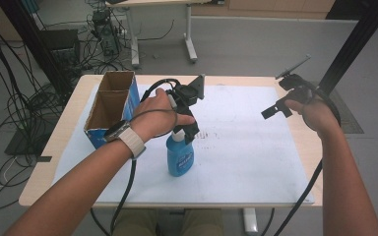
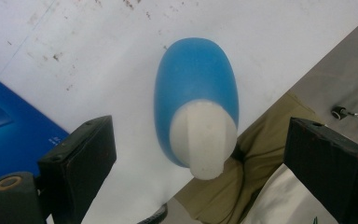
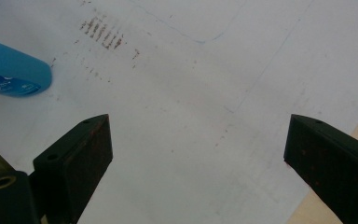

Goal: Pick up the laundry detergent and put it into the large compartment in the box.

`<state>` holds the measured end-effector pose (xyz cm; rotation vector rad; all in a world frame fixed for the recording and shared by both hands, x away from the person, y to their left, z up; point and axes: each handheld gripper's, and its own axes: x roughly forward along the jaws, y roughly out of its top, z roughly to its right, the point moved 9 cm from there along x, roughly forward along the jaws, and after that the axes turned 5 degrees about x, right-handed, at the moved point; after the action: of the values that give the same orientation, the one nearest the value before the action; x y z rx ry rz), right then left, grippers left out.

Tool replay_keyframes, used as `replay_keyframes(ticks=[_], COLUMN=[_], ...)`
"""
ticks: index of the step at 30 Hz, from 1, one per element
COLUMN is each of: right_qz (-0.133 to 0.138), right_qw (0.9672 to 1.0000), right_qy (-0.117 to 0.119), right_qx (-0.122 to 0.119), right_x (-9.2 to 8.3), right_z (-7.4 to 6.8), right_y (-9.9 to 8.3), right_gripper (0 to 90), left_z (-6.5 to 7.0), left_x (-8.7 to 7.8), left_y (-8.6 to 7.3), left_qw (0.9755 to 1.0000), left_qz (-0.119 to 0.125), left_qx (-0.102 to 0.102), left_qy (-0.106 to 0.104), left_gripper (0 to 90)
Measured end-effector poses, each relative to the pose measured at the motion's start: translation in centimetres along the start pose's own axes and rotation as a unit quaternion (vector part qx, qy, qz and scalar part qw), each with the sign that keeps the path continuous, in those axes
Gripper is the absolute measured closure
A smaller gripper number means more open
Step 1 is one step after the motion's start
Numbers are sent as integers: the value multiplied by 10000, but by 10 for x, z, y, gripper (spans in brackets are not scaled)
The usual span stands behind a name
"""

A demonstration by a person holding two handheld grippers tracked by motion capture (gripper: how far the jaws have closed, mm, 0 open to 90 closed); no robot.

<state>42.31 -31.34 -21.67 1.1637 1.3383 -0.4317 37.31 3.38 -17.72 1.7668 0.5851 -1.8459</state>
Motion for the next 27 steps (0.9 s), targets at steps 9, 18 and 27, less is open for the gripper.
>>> replay_keyframes(ticks=[9, 18, 27], right_qz=[4, 19, 18], right_qw=[10000, 10000, 10000], right_qy=[-2, -21, -20], right_qx=[-2, 27, 14], right_x=[0, -1, -1], right_z=[0, 0, 0], right_y=[0, 0, 0], right_gripper=[75, 75, 75], left_z=[0, 1, 2], left_x=[0, 0, 1], left_y=[0, 0, 0], left_qw=[10000, 10000, 10000], left_qz=[0, 4, -7], left_qx=[-4, 12, 18], left_qy=[-10, -18, -25], left_gripper=[97, 97, 97])
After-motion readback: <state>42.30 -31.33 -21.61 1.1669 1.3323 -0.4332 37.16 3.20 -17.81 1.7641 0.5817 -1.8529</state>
